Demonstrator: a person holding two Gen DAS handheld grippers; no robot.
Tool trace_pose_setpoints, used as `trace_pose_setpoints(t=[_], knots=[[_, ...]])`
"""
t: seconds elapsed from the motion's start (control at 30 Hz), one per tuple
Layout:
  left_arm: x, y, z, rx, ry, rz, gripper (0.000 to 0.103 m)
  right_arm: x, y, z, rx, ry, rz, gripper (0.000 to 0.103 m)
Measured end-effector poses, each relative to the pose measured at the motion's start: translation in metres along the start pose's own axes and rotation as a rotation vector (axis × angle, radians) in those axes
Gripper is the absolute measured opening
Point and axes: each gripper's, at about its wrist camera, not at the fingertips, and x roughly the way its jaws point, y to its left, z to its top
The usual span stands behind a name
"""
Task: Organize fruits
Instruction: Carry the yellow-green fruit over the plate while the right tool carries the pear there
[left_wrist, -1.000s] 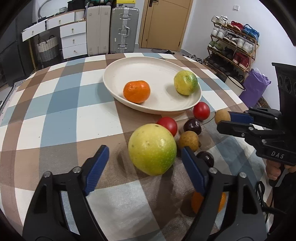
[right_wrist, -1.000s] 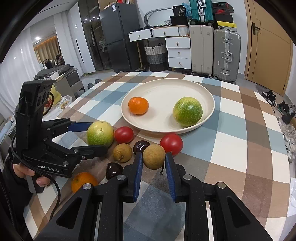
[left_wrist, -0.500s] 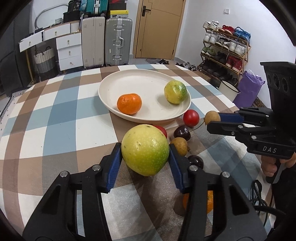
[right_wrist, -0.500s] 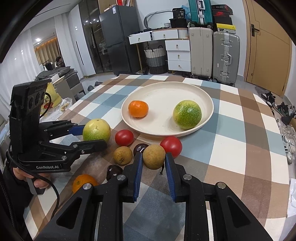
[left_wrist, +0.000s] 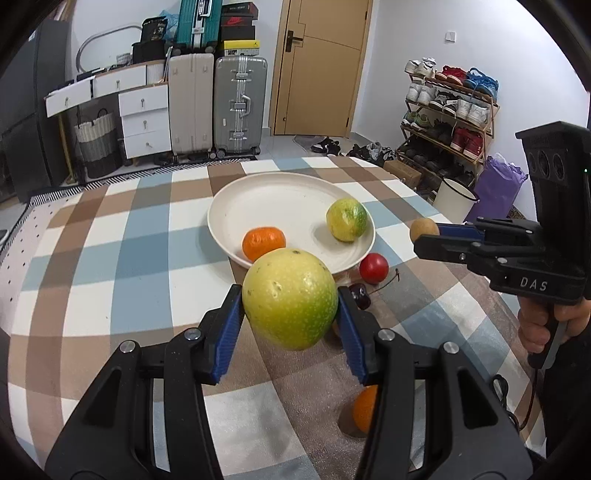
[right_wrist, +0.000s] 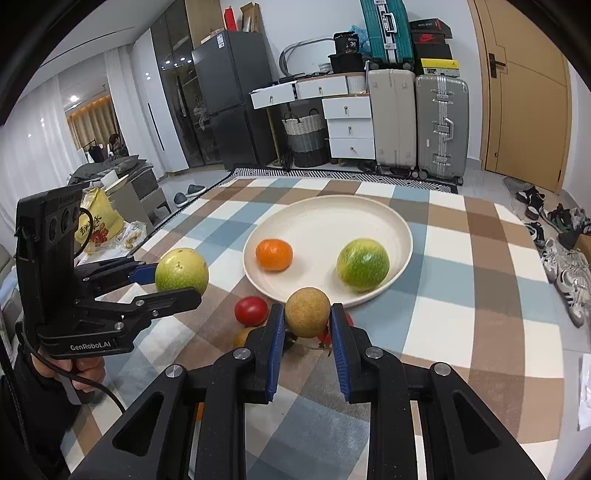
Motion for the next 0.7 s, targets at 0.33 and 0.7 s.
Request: trace_pose_setpoints(t=[0.33, 0.7], knots=[[-0.018, -0.005, 0.029, 0.016, -0.046, -0.005, 0.047, -0.022, -0.011, 0.025, 0.017, -0.040, -0.026, 0.025], [-0.004, -0.012, 0.055, 0.032, -0.053, -0.009, 0.047, -0.019, -0.014, 0.050, 0.032, -0.056, -0.016, 0.025]])
